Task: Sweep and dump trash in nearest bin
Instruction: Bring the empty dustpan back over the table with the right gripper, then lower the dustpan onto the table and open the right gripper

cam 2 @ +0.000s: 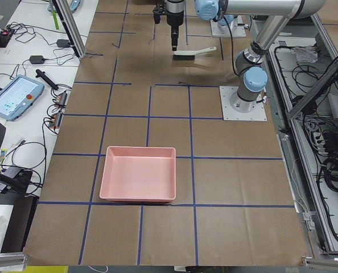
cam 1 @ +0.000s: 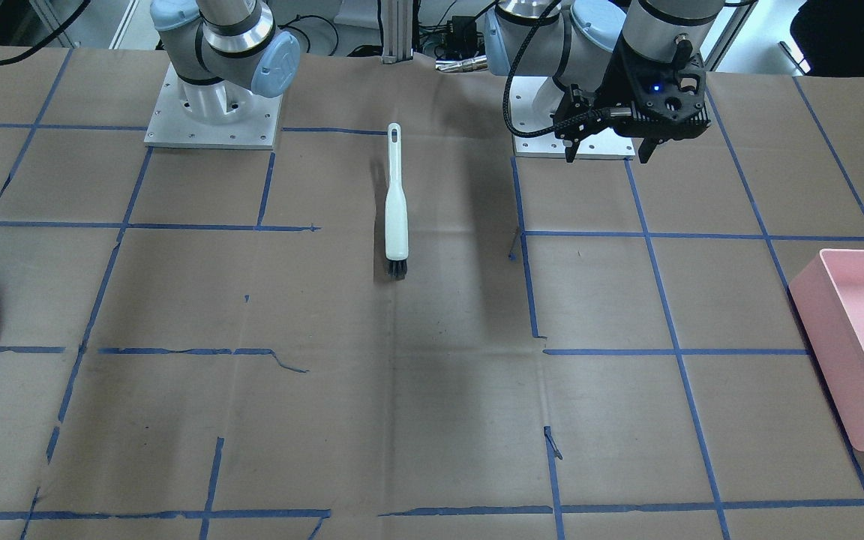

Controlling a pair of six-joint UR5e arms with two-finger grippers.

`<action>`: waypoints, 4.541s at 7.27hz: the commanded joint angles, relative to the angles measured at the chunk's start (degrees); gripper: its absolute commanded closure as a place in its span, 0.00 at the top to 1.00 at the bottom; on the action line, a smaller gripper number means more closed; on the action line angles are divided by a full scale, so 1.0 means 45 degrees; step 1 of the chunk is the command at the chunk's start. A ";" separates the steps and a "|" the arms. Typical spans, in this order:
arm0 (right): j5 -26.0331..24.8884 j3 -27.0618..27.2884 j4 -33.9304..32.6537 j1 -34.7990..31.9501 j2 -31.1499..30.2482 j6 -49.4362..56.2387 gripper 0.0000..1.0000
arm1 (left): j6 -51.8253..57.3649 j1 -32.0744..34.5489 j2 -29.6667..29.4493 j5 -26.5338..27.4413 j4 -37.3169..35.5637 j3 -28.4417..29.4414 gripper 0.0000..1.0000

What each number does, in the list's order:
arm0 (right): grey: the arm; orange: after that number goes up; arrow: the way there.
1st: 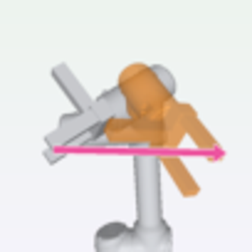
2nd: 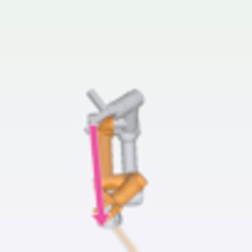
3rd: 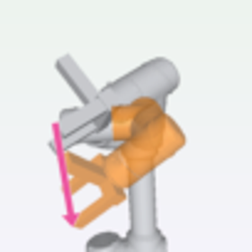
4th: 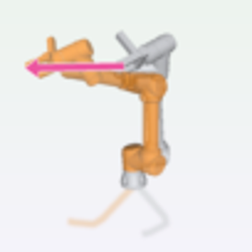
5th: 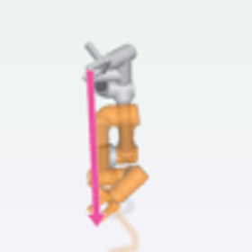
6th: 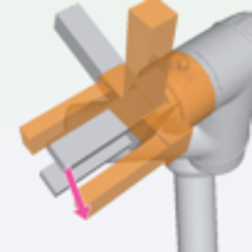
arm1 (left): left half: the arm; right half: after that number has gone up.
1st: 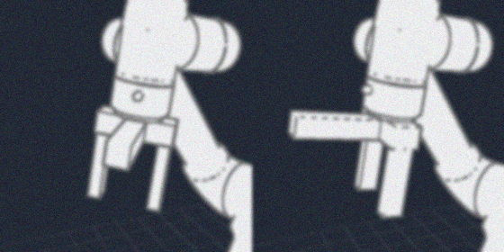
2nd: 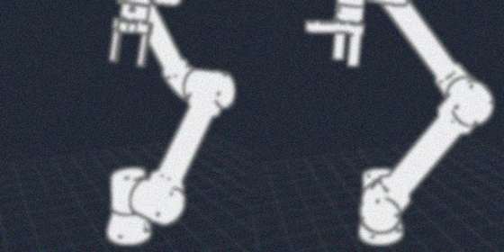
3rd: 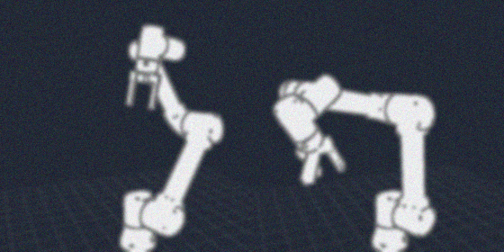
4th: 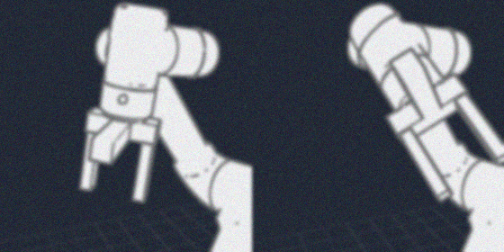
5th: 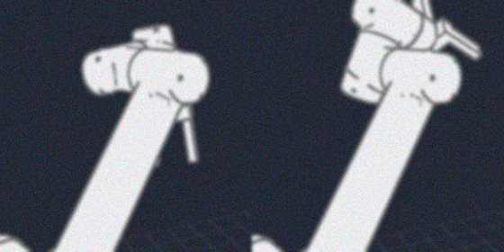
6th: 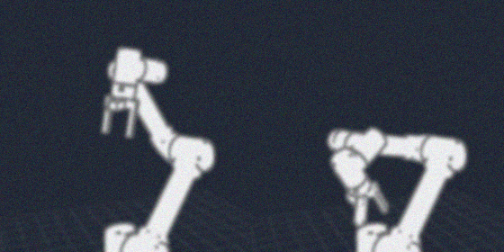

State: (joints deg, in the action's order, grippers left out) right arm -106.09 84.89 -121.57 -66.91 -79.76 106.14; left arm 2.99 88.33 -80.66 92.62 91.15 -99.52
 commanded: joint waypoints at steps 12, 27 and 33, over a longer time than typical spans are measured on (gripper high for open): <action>0.3341 0.0237 0.1408 -0.8625 0.2781 -2.4027 0.02 | -0.0058 0.0000 0.0073 -0.0075 -0.0138 -0.0091 0.99; 0.3421 0.0140 0.0999 -1.0190 0.4813 -2.8156 0.28 | -0.0137 0.0000 -0.0044 -0.0075 -0.0177 -0.0111 0.99; 0.3285 0.0100 0.1833 -0.9762 0.3472 -2.7846 1.00 | -0.0195 0.0000 -0.0102 -0.0290 -0.0177 -0.0052 0.99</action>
State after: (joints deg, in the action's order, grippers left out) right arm -90.98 85.22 -115.59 -111.55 -61.49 -19.91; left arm 2.11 88.33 -81.03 91.56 90.31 -99.82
